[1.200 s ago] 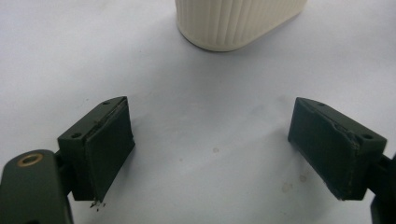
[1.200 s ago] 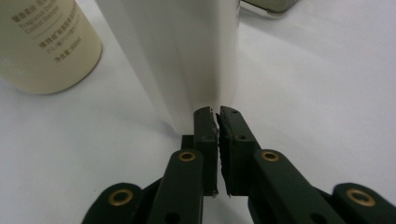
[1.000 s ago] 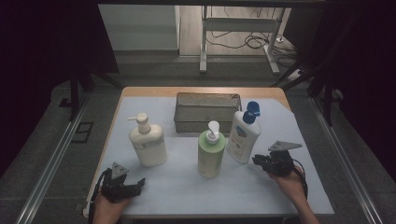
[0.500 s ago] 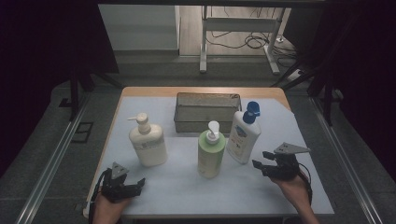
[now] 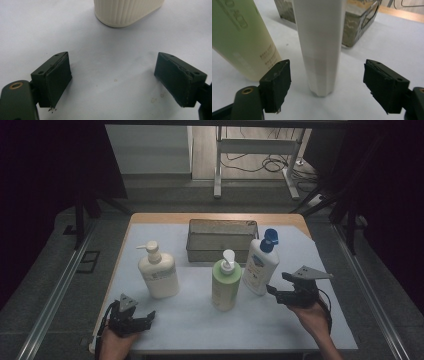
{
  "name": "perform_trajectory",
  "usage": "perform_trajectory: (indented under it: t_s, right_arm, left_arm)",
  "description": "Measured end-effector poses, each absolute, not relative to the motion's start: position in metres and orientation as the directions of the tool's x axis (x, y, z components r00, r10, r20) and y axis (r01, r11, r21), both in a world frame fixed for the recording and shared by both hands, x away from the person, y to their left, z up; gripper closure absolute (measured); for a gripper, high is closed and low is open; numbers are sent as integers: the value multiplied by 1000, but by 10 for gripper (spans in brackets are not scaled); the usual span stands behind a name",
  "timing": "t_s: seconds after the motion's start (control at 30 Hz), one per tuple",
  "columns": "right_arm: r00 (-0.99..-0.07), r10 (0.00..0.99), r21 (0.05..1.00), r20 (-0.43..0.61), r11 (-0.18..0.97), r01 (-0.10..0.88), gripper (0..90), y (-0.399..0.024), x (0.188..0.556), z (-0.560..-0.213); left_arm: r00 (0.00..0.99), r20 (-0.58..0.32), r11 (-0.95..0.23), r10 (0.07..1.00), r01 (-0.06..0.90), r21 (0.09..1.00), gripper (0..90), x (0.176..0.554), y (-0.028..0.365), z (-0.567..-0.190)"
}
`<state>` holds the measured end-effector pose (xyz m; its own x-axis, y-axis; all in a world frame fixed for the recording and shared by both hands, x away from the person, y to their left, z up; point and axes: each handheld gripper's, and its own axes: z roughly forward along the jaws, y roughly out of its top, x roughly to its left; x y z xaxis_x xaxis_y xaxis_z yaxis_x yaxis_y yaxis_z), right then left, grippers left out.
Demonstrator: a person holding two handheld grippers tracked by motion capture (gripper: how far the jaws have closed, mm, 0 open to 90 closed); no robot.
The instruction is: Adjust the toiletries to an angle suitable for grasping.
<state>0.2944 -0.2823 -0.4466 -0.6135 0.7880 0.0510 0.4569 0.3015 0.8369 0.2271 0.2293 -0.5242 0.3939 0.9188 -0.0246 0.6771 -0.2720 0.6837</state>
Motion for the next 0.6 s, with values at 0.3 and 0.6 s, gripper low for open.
perform_trajectory:
  t_s: [0.3,0.6]
  right_arm:
    - [-620,782,853,66,278,441,207,-270,304,-431]
    - [-611,788,853,76,265,449,208,-261,315,-423]
  left_arm:
    - [396,-23,-275,918,677,682,135,227,230,-524]
    - [396,-23,-275,918,677,683,135,227,230,-524]
